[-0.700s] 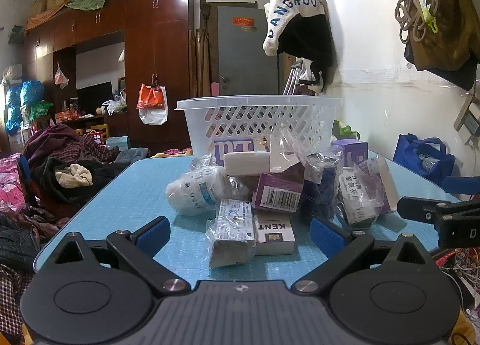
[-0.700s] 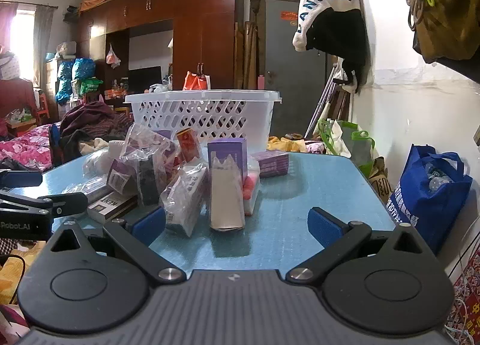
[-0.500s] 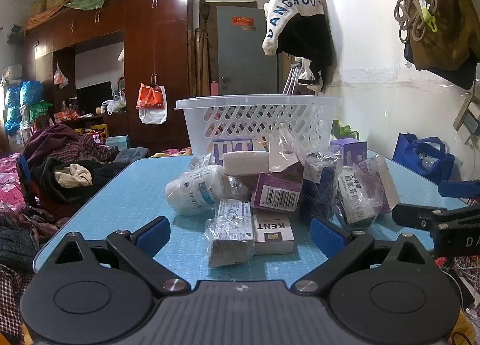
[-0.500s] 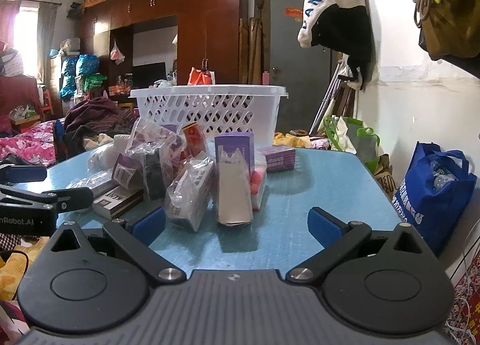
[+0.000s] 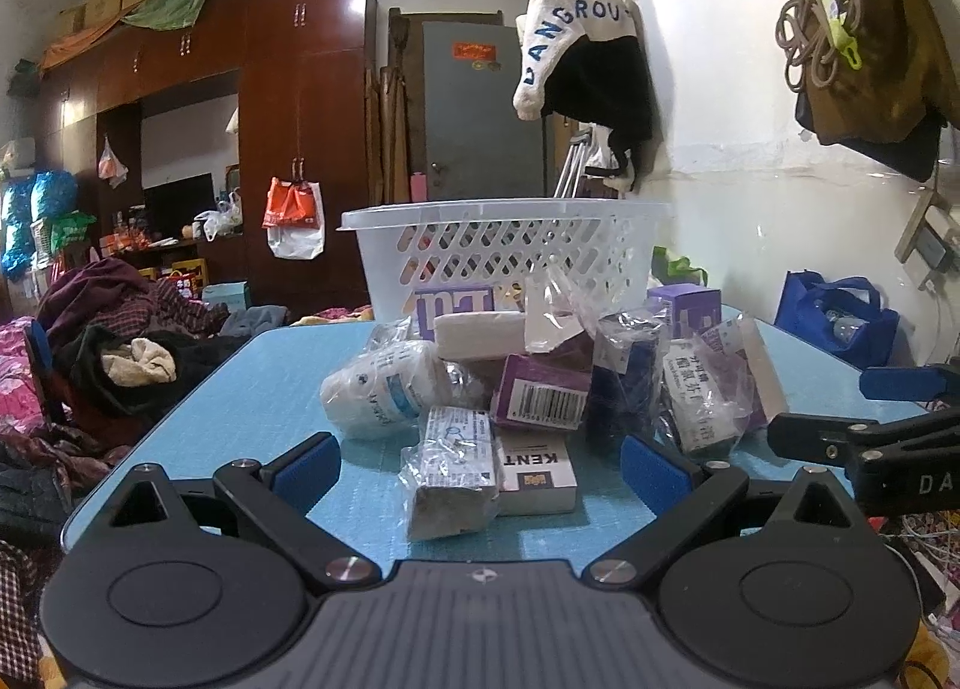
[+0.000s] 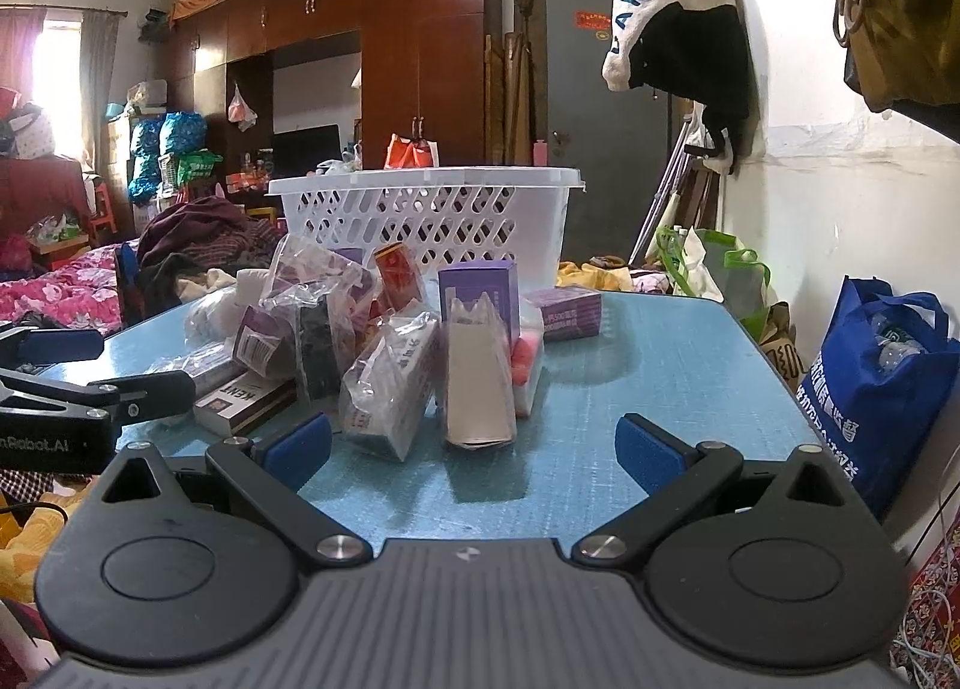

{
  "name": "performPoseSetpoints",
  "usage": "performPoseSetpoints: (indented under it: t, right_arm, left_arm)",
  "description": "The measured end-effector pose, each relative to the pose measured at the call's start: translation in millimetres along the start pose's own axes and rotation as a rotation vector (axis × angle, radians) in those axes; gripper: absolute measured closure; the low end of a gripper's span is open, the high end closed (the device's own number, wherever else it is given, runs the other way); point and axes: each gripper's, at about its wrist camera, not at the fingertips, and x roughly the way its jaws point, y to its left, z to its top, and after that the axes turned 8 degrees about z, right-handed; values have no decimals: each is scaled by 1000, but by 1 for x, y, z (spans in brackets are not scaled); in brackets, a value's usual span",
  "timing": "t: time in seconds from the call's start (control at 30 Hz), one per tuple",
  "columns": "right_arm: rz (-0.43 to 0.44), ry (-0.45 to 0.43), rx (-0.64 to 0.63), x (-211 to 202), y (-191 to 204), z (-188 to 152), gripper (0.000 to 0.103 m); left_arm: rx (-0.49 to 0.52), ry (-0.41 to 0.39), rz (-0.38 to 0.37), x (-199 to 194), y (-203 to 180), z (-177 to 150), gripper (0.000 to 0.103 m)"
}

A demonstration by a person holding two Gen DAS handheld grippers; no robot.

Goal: Organize objects
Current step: 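Move both tools toward the pile of packaged items on the table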

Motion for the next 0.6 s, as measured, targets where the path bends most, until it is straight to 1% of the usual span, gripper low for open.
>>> performPoseSetpoints:
  t: [0.17, 0.37, 0.47, 0.6]
  right_arm:
    - [0, -1, 1, 0, 0, 0, 0]
    - [-1, 0, 0, 0, 0, 0, 0]
    - [0, -3, 2, 0, 0, 0, 0]
    - [17, -31, 20, -2, -4, 0, 0]
  left_arm:
    - [16, -24, -8, -2, -2, 0, 2]
    - [-10, -23, -34, -1, 3, 1, 2]
    - [-34, -22, -59, -1, 7, 2, 2]
    - [-71, -35, -110, 0, 12, 1, 2]
